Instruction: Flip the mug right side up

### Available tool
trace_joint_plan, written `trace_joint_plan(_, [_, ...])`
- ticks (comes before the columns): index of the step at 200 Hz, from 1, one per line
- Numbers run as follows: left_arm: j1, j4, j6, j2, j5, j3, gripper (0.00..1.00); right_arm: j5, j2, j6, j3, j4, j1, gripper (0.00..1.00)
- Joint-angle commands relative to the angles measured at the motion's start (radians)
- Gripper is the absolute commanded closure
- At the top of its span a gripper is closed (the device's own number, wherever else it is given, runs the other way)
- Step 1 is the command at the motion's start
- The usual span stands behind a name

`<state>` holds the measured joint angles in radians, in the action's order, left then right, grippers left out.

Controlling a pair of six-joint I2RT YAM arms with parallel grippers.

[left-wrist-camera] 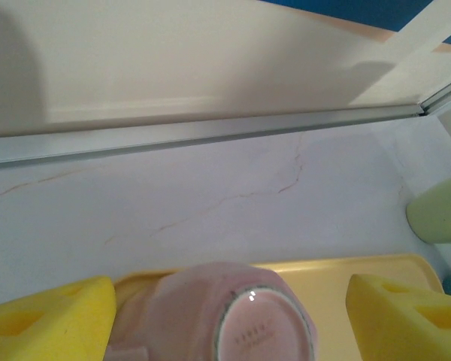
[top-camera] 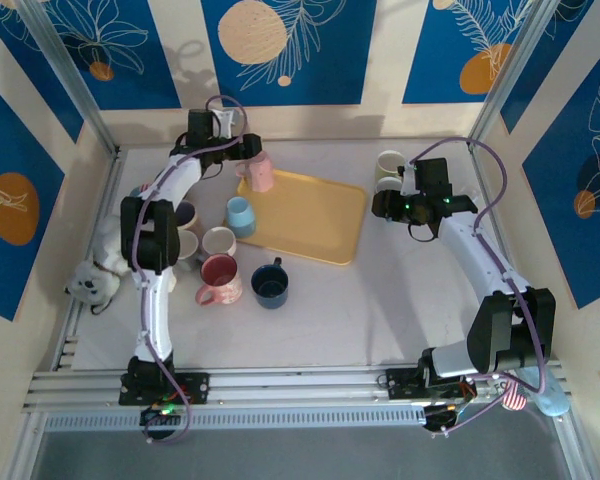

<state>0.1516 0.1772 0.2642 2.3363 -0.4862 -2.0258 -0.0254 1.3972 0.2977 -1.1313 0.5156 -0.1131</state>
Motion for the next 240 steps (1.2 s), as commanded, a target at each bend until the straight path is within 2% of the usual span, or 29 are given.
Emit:
trace_joint_plan(1, [0.01, 0.044, 0.004, 0.046, -0.048, -0.077, 0.2, 0.028, -0.023, 0.013, -0.01, 0.017, 0.012, 0.44])
trace_joint_plan(58, [0.038, 0.132, -0.029, 0.043, -0.054, -0.085, 0.21, 0.039, -0.034, 0.027, -0.013, 0.012, 0.024, 0.44])
trace_joint_plan(89, [0.058, 0.189, -0.015, -0.003, -0.06, -0.022, 0.22, 0.036, -0.051, 0.038, -0.006, 0.012, 0.028, 0.44])
trace_joint_plan(131, [0.122, 0.225, -0.017, -0.148, -0.026, 0.114, 0.23, 0.038, -0.071, 0.057, 0.008, 0.002, 0.03, 0.44])
trace_joint_plan(182, [0.154, 0.165, 0.027, -0.345, -0.08, 0.341, 0.24, 0.033, -0.082, 0.083, 0.028, -0.006, 0.034, 0.44])
trace_joint_plan(201, [0.151, 0.19, -0.117, -0.405, -0.021, 0.389, 0.23, 0.041, -0.077, 0.087, 0.027, -0.009, 0.033, 0.44])
trace_joint_plan(240, [0.125, 0.44, -0.484, -0.412, 0.079, 0.312, 0.28, 0.047, -0.079, 0.083, 0.026, -0.005, 0.033, 0.44])
